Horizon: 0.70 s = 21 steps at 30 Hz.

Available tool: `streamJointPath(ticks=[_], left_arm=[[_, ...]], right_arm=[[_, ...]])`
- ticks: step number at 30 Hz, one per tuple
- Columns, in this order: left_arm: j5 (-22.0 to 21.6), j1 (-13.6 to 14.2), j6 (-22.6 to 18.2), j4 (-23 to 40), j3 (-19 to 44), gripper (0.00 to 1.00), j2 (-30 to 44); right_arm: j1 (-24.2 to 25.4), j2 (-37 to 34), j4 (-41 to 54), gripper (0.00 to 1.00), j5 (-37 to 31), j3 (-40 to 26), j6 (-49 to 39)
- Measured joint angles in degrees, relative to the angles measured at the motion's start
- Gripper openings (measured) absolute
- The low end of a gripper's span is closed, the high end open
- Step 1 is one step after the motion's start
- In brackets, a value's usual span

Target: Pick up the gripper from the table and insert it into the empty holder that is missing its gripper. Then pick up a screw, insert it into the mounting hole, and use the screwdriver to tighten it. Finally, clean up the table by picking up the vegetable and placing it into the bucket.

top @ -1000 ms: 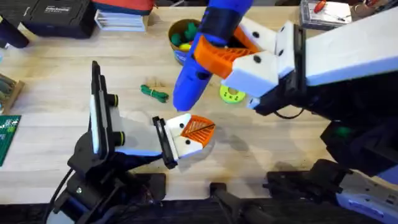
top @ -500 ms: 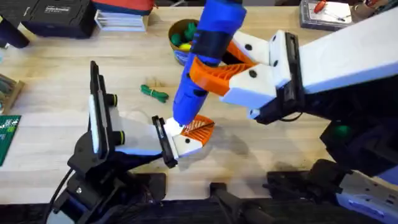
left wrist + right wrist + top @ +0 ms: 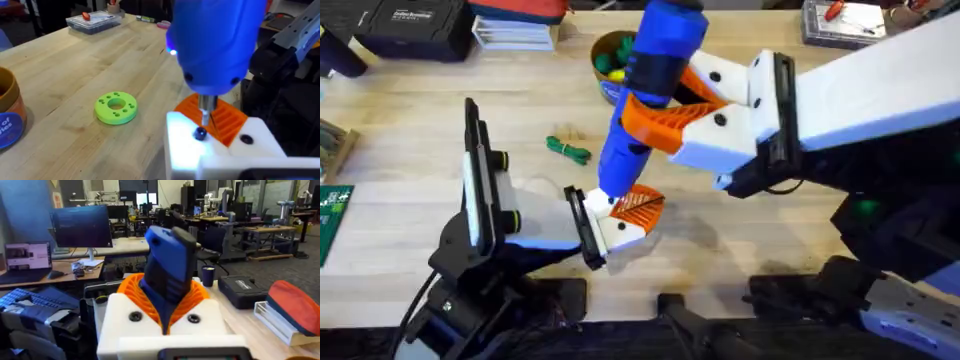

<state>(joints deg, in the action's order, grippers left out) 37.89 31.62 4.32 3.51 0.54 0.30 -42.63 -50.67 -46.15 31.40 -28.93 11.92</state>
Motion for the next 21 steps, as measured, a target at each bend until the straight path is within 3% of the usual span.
streamJointPath(ticks=[21], left_arm=[[0.00,0.00,0.00,0.00,0.00,0.009,0.02]], right_arm=[[0.00,-0.18,2.78,0.031,-0.07,0.00,-0.39]])
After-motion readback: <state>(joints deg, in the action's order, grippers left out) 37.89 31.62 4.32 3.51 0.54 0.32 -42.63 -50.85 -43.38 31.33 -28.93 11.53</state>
